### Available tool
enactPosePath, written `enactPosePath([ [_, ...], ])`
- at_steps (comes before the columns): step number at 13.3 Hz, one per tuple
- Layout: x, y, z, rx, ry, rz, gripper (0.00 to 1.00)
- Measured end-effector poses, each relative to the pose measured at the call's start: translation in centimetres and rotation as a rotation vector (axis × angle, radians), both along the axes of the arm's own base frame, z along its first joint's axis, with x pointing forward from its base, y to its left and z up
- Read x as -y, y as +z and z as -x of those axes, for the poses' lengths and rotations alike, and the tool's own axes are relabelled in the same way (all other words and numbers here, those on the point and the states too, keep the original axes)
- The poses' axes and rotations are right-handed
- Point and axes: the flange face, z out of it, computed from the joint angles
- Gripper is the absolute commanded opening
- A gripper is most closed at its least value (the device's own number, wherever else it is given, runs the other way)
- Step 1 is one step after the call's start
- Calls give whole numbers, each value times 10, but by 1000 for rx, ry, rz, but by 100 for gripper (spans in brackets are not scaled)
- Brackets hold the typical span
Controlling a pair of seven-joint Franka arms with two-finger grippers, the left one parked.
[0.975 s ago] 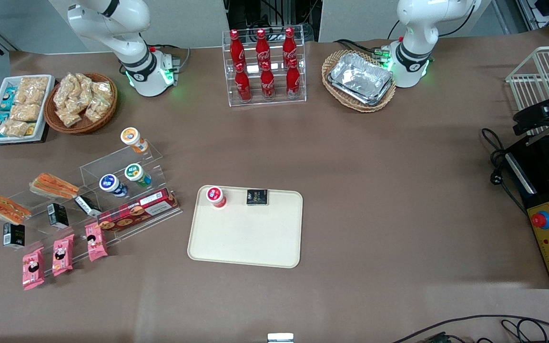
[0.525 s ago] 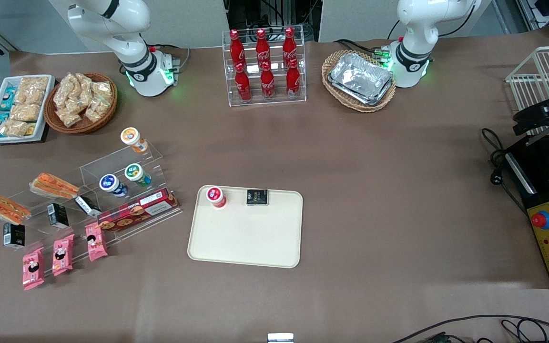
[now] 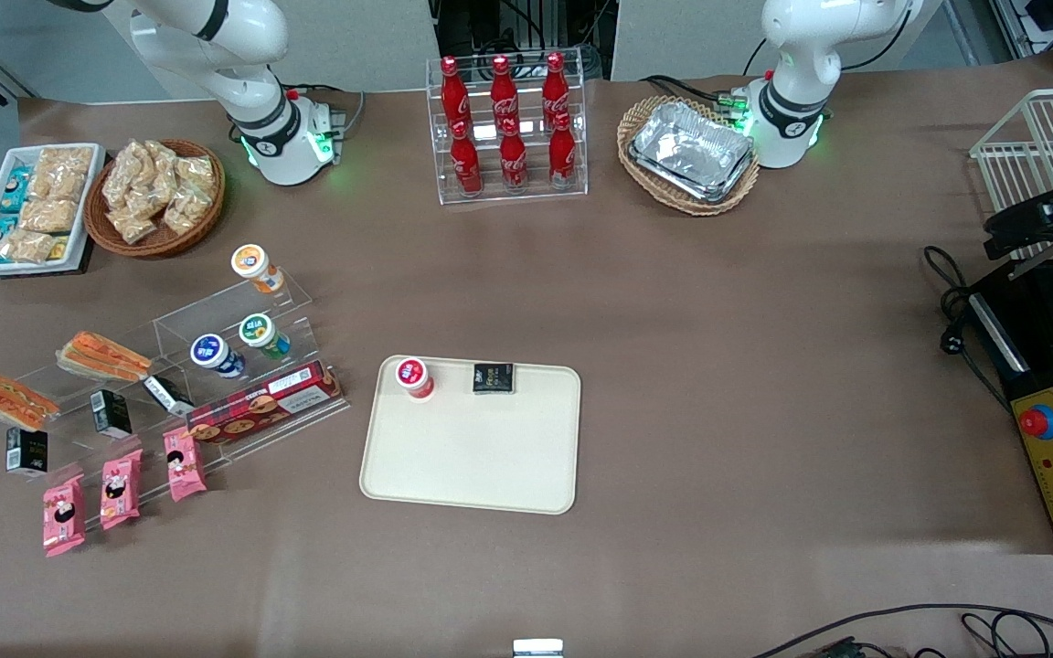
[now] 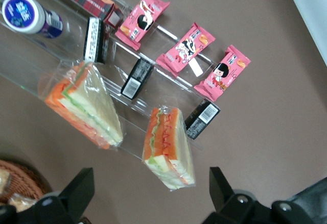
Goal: Place sandwich on tray
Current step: 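Lower the open right gripper onto a wrapped triangle sandwich and close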
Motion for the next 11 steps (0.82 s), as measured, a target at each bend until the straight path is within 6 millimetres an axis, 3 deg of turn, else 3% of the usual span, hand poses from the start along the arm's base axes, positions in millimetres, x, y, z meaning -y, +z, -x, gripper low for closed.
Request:
enactPosePath([
  [11, 36, -70, -9, 9, 136, 42, 100],
])
